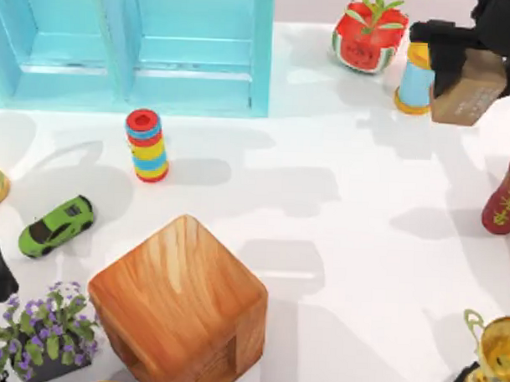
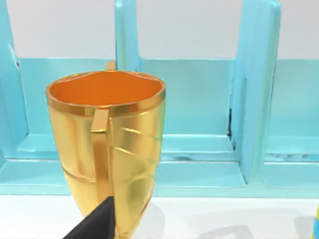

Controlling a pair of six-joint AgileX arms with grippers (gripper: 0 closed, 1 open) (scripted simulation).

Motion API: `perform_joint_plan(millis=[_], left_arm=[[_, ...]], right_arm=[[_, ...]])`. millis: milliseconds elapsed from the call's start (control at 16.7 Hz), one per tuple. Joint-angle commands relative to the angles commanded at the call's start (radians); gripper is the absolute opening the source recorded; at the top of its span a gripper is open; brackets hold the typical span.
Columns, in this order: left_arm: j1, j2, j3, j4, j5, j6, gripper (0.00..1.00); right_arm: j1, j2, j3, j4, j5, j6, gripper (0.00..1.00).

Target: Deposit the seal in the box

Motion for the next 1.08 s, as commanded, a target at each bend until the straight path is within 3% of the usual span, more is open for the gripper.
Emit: perform_joint_plan(millis=[240, 540, 720, 1080], left_arm=[[0.0, 0.0, 0.0, 0.0, 0.0, 0.0, 1.0], [0.0, 0.0, 0.0, 0.0, 0.0, 0.0, 1.0], [0.0, 0.0, 0.0, 0.0, 0.0, 0.0, 1.0], [0.0, 0.0, 0.0, 0.0, 0.0, 0.0, 1.0]], right_arm=[[-0.307, -0.115, -0.063, 0.017, -0.029, -0.29, 0.0], [-0.608, -0.207, -0.245, -0.061, 0.036, -0.6, 0.0], [-0.666, -0.231, -0.323, -0.098, 0.075, -0.673, 0.0], [-0.664, -0.228, -0.332, -0.098, 0.079, -0.677, 0.0]])
